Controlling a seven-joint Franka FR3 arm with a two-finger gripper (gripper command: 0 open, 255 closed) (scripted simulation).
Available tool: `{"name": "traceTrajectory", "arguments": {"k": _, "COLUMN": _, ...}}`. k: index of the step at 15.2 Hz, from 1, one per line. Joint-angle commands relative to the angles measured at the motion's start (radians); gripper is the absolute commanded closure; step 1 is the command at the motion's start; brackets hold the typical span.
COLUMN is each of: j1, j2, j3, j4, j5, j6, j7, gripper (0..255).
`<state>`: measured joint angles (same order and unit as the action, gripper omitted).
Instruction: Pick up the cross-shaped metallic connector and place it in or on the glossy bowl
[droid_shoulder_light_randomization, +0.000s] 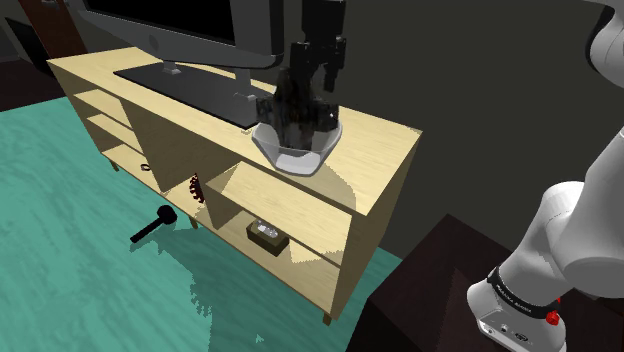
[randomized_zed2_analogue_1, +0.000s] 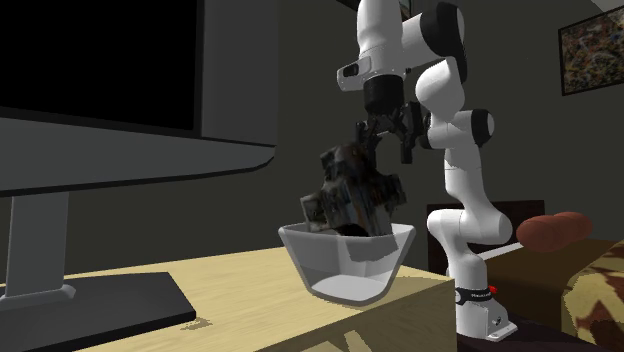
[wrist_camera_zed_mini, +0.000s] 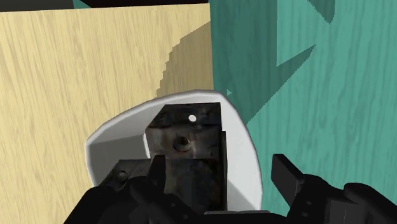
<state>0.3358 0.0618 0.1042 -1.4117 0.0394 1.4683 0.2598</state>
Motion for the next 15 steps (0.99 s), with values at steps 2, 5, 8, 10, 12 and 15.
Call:
{"name": "traceTrajectory", "arguments": {"k": 2, "j1": 0.0, "j2": 0.0, "j3": 0.0, "j4": 0.0, "j5": 0.0, "j6": 0.0, "j7": 0.0, "gripper": 0}}
{"name": "traceTrajectory", "arguments": {"k": 5, "j1": 0.0, "j2": 0.017, "j3": 0.0, "j4": 0.058, "j5": -0.002, "j6": -0.041, "j7": 0.001, "gripper": 0}}
{"name": "traceTrajectory", "arguments": {"k": 8, "j1": 0.003, "j2": 0.081, "j3": 0.001, "j4": 0.245, "j5": -0.008, "j6": -0.164, "j7": 0.007, "gripper": 0}}
{"name": "traceTrajectory", "arguments": {"k": 10, "j1": 0.003, "j2": 0.081, "j3": 0.001, "j4": 0.245, "j5": -0.008, "j6": -0.163, "j7": 0.007, "gripper": 0}}
{"name": "traceTrajectory", "arguments": {"k": 12, "j1": 0.003, "j2": 0.081, "j3": 0.001, "j4": 0.245, "j5": -0.008, "j6": -0.164, "j7": 0.007, "gripper": 0}}
{"name": "traceTrajectory", "arguments": {"k": 15, "j1": 0.003, "j2": 0.081, "j3": 0.001, "j4": 0.245, "j5": -0.008, "j6": -0.164, "j7": 0.007, "gripper": 0}}
